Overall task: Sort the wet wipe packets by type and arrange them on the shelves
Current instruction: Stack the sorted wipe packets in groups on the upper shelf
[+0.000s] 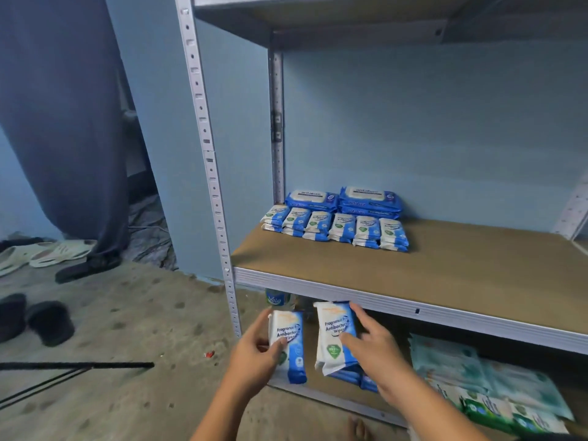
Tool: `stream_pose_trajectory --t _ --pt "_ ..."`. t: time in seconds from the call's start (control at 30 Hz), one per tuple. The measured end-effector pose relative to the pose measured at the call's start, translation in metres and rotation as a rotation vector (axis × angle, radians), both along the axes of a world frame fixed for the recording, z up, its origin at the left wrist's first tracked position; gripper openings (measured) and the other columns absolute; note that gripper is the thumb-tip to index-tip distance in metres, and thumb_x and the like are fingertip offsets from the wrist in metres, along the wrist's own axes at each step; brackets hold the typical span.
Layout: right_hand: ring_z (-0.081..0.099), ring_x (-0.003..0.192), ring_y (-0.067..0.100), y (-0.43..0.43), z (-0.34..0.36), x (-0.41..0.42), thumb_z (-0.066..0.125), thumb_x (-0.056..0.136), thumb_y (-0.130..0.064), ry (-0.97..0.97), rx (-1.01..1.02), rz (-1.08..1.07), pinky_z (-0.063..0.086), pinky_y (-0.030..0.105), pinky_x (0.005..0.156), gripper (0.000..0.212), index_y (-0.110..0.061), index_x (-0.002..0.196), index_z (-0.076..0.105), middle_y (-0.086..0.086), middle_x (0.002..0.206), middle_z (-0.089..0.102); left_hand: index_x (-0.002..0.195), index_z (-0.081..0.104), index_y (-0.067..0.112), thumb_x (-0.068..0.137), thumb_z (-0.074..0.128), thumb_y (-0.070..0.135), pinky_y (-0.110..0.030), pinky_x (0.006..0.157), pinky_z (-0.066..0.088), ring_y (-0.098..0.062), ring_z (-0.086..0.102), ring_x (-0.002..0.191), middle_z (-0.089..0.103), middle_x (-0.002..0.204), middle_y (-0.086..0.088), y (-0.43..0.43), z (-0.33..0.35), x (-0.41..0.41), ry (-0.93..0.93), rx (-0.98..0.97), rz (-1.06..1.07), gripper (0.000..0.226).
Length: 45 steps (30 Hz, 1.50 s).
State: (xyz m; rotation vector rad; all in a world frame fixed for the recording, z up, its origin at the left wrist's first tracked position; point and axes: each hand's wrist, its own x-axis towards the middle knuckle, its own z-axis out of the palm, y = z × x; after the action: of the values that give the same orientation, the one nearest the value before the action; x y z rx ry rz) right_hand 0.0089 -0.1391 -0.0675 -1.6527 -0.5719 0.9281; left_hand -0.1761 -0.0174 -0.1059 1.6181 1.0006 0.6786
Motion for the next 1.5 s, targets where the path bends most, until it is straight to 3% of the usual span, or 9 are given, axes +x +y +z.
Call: stream_pose_trajectory --t 0.13,0.53,0.83,1.03,1.1,1.17,1.3,1.4,1.5 --pt "0.076 0.089 0.021 0.009 0.047 0.013 0.064 0.095 -0.006 -0.044 0.102 0.042 0.058 0.046 0.091 0.071 -0.037 0.153 0.035 -0.001 0.099 0.078 0.147 0.042 0.046 0.092 0.071 0.025 -0.015 0.055 0.046 0.001 0.062 0.058 0.073 0.075 0.007 0.020 0.049 0.014 0.019 0.159 -0.044 0.065" --pt "0.075 0.088 0.015 0.074 0.097 0.069 0.067 0.094 -0.010 -0.191 0.180 -0.043 0.058 0.043 0.091 0.071 -0.040 0.151 0.038 -0.003 0.103 0.077 0.152 0.024 0.054 0.094 0.065 0.043 -0.016 0.057 0.048 -0.007 0.068 0.082 0.068 0.093 0.009 0.086 0.132 0.076 0.210 0.411 -0.148 0.072" --pt "0.070 0.089 0.011 0.111 0.077 0.088 0.063 0.095 -0.010 -0.193 0.059 -0.167 0.050 0.015 0.051 0.068 -0.038 0.152 0.038 -0.002 0.118 0.068 0.153 0.027 0.049 0.095 0.061 0.042 -0.024 0.062 0.046 -0.006 0.061 0.072 0.065 0.079 0.005 0.123 0.107 0.123 0.237 0.361 -0.122 0.067" --pt "0.066 0.099 0.015 0.130 0.058 0.097 0.062 0.095 -0.019 -0.383 -0.095 -0.129 0.058 0.032 0.081 0.062 -0.033 0.151 0.040 -0.006 0.126 0.062 0.152 0.034 0.043 0.096 0.057 0.043 -0.028 0.075 0.059 -0.015 0.067 0.100 0.069 0.117 0.002 0.142 0.088 0.130 0.340 0.268 -0.110 0.060" --pt "0.064 0.099 0.014 0.135 0.055 0.097 0.061 0.096 -0.021 -0.437 -0.115 -0.102 0.056 0.027 0.076 0.059 -0.029 0.151 0.042 -0.005 0.130 0.062 0.150 0.037 0.041 0.096 0.053 0.045 -0.028 0.072 0.059 -0.017 0.067 0.101 0.068 0.123 -0.002 0.145 0.087 0.132 0.417 0.309 -0.121 0.056" --pt "0.062 0.097 0.012 0.136 0.053 0.095 0.059 0.097 -0.023 -0.498 -0.147 -0.086 0.051 0.019 0.066 0.055 -0.028 0.150 0.043 -0.004 0.133 0.059 0.150 0.037 0.039 0.095 0.047 0.048 -0.035 0.088 0.056 -0.021 0.064 0.110 0.065 0.129 -0.003 0.145 0.089 0.133 0.530 0.414 -0.138 0.057" --pt "0.047 0.117 0.014 0.134 0.051 0.095 0.055 0.096 -0.021 -0.781 -0.208 -0.092 0.043 0.011 0.087 0.052 -0.031 0.147 0.049 0.001 0.134 0.040 0.146 0.039 0.037 0.094 0.042 0.049 -0.040 0.093 0.054 -0.023 0.058 0.116 0.054 0.135 -0.003 0.142 0.092 0.131 0.686 0.579 -0.142 0.054" --pt "0.041 0.117 0.016 0.131 0.054 0.093 0.058 0.089 -0.018 -0.898 -0.148 0.035 0.036 0.023 0.090 0.035 -0.033 0.120 0.067 -0.008 0.113 0.044 0.144 0.041 0.042 0.092 0.050 0.052 -0.039 0.093 0.054 -0.019 0.055 0.117 0.048 0.137 0.004 0.143 0.097 0.123 0.625 0.677 -0.186 0.053" --pt "0.029 0.115 0.012 0.122 0.061 0.091 0.063 0.080 -0.027 -0.957 -0.226 0.280 0.032 0.025 0.093 0.037 -0.036 0.116 0.057 -0.013 0.114 0.039 0.142 0.048 0.042 0.088 0.060 0.061 -0.036 0.102 0.048 -0.012 0.045 0.126 0.047 0.138 0.011 0.137 0.103 0.111 0.539 0.740 -0.355 0.059"
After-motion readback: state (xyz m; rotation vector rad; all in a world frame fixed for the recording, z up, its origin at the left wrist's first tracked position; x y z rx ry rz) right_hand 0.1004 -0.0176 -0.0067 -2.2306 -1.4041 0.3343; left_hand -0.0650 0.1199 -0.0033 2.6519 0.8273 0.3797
